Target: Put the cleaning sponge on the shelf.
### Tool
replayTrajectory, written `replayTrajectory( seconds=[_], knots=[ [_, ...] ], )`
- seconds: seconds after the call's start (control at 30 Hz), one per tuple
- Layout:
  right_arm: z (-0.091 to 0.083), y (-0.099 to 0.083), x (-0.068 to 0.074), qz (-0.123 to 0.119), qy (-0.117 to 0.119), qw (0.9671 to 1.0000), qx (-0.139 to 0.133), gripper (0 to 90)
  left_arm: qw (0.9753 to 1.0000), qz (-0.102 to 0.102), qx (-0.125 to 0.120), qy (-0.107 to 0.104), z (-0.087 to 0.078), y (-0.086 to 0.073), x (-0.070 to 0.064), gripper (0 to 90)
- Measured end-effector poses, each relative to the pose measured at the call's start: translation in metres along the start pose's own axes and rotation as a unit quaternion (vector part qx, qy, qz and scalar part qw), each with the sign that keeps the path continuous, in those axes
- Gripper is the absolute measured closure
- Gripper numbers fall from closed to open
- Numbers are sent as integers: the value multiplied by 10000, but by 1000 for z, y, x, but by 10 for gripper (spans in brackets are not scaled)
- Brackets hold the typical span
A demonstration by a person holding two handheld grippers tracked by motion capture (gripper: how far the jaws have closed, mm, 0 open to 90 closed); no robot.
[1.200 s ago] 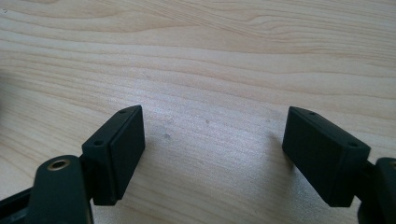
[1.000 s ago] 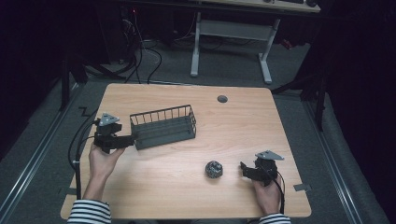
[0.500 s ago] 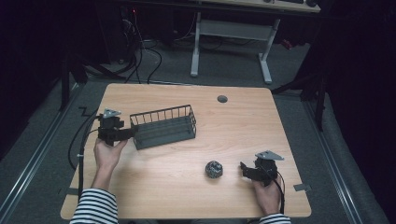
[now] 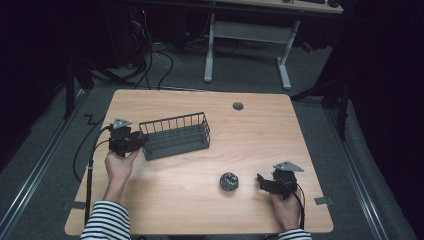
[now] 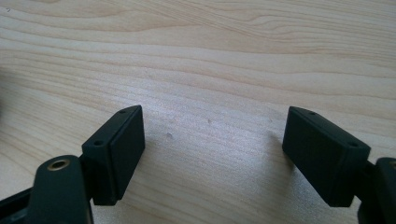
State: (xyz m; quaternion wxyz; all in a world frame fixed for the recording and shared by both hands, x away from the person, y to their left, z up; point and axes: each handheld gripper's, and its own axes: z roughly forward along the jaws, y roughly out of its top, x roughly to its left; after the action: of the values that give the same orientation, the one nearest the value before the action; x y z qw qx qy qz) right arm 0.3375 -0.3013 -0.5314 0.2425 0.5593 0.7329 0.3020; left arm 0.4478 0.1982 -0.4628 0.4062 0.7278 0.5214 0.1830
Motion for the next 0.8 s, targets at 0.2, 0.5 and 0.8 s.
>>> replayTrajectory(
  seconds=[0.2, 0.5, 0.8],
  knots=[
    [0, 0, 0, -5, 2, 10000, 0, 211, 10000, 3, -34, -14, 0, -3, -2, 621],
    [0, 0, 0, 0, 3, 10000, 3, 210, 9999, 158, -26, -54, 2, -5, -15, 631],
    [0, 0, 0, -2, 6, 10000, 3, 210, 9995, 262, -52, -189, 4, -8, -33, 625]
  ],
)
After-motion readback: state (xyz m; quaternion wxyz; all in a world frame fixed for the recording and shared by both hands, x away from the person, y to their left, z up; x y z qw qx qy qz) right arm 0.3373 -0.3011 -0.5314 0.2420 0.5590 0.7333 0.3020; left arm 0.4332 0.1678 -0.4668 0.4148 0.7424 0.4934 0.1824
